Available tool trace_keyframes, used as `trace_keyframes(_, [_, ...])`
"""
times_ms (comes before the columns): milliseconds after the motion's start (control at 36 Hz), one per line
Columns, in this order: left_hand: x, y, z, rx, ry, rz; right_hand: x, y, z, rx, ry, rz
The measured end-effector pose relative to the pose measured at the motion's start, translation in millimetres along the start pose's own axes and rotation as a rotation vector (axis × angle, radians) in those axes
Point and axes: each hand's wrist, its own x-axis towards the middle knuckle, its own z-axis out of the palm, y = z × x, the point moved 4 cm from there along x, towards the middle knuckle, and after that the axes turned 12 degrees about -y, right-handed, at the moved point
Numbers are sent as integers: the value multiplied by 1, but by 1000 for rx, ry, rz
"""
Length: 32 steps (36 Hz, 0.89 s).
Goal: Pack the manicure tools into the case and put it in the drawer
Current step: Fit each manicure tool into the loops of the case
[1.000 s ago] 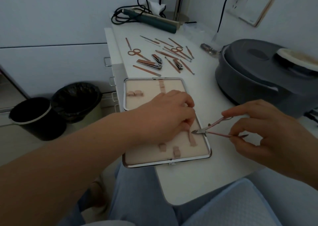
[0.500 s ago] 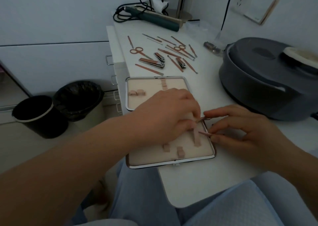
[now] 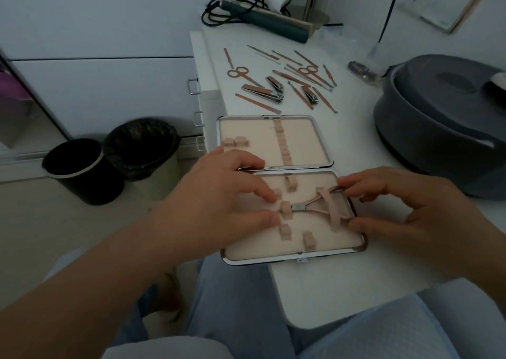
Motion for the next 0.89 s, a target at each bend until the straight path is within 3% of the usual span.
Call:
trace_keyframes(139, [2, 4, 2, -81, 15, -70, 0, -2, 3, 14, 33, -9])
trace_keyframes(361, [6, 6, 7, -134, 82, -153, 2, -6, 5, -167, 36, -5])
trace_keyframes(556, [1, 6, 11, -144, 131, -131, 6, 2, -3, -104, -120, 25])
trace_keyframes(889, [3, 9, 10, -129, 150, -121, 8, -8, -2, -227, -106, -83])
